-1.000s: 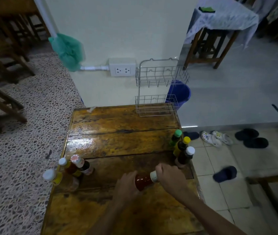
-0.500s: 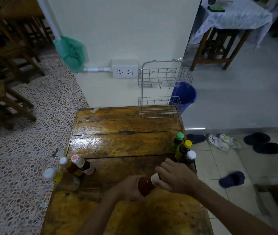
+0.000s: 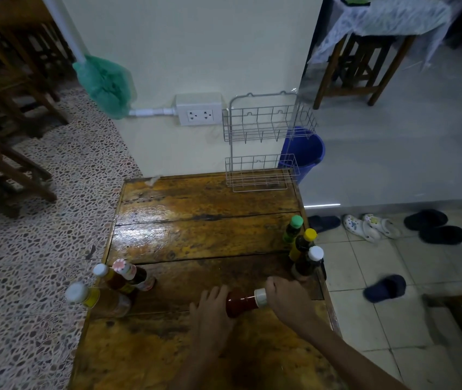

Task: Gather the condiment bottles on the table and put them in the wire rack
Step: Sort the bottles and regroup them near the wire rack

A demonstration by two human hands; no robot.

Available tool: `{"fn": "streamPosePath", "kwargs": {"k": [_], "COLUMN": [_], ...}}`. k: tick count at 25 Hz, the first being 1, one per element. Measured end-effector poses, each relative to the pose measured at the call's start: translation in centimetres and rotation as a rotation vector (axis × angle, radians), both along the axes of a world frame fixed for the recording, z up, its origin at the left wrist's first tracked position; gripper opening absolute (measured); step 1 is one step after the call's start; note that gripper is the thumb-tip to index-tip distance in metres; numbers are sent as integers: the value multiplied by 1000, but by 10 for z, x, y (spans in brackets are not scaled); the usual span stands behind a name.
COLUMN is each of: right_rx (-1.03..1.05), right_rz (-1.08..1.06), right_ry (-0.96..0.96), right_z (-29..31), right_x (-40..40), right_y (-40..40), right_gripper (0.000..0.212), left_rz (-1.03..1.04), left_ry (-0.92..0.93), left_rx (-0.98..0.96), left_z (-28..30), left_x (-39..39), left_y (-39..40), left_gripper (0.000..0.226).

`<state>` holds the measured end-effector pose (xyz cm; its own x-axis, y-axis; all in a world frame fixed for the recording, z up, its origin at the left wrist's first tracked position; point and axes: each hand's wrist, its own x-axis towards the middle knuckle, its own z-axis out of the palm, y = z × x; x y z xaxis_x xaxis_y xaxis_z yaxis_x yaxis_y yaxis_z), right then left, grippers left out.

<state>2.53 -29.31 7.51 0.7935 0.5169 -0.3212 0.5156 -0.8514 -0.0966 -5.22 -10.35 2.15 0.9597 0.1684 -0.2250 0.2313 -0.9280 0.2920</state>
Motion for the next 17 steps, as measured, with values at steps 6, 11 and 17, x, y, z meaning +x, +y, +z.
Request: {"fn": "streamPosePath", "kwargs": {"k": [6,11,17], "right_rx": [-80,323,596], "right_rz": [9,-47,126], "right_ry": [2,-153,-170], "right_z": [0,24,54], "right_x": [6,14,30], "right_y": [1,7,-5], "right_gripper": [43,18,26], "left_rz": [-102,-176,-464], "left_ry": [-153,206,759], "left_rx": [82,-616,-796], "left_z": [-14,27,70], "left_x": [-6,40,77], "left_y": [7,34,55], "left_gripper": [77,60,50]}}
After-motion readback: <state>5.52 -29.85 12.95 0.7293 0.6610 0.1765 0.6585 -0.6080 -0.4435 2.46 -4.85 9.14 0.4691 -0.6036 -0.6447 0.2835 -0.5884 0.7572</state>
